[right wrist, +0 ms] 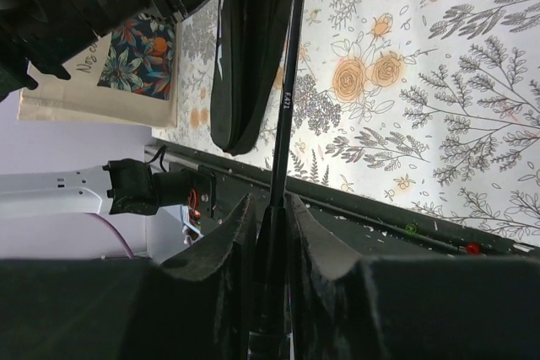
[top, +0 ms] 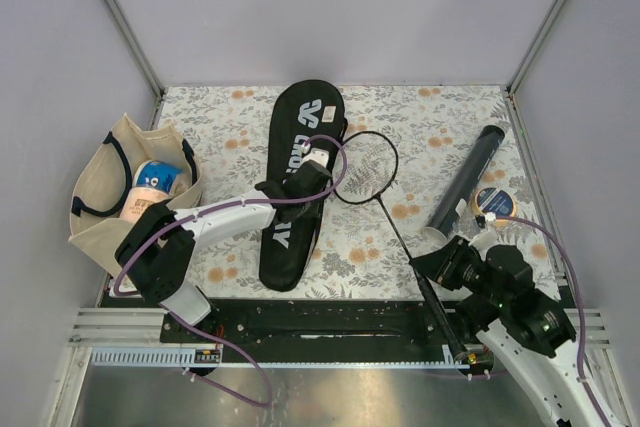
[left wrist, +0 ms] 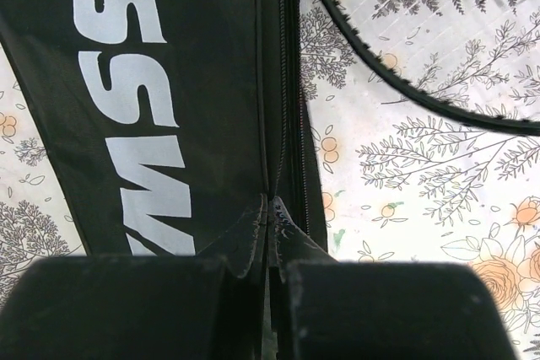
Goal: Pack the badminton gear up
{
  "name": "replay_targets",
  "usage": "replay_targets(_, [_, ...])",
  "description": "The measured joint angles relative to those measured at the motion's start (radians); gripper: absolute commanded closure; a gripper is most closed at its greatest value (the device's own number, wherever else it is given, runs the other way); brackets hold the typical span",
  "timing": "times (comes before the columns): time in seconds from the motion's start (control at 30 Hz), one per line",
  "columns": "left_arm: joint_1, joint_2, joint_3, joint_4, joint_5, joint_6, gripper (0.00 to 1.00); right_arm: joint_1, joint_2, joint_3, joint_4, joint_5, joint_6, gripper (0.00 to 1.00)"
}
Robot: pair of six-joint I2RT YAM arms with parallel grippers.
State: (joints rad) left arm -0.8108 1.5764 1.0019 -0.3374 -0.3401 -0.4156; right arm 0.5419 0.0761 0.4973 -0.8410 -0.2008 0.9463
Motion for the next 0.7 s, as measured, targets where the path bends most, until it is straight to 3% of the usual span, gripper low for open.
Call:
replay_targets(0.47, [0.000,0.000,0.000,0.000,-0.009,-0.004,1.00,0.000,-0.027,0.037,-0.065,0.031,-0.019,1.00])
replay_targets(0.7, [0.000,0.000,0.006,-0.001,-0.008,-0.004,1.00,0.000,-0.019,-0.035,0.020,-0.055,0.033,1.00])
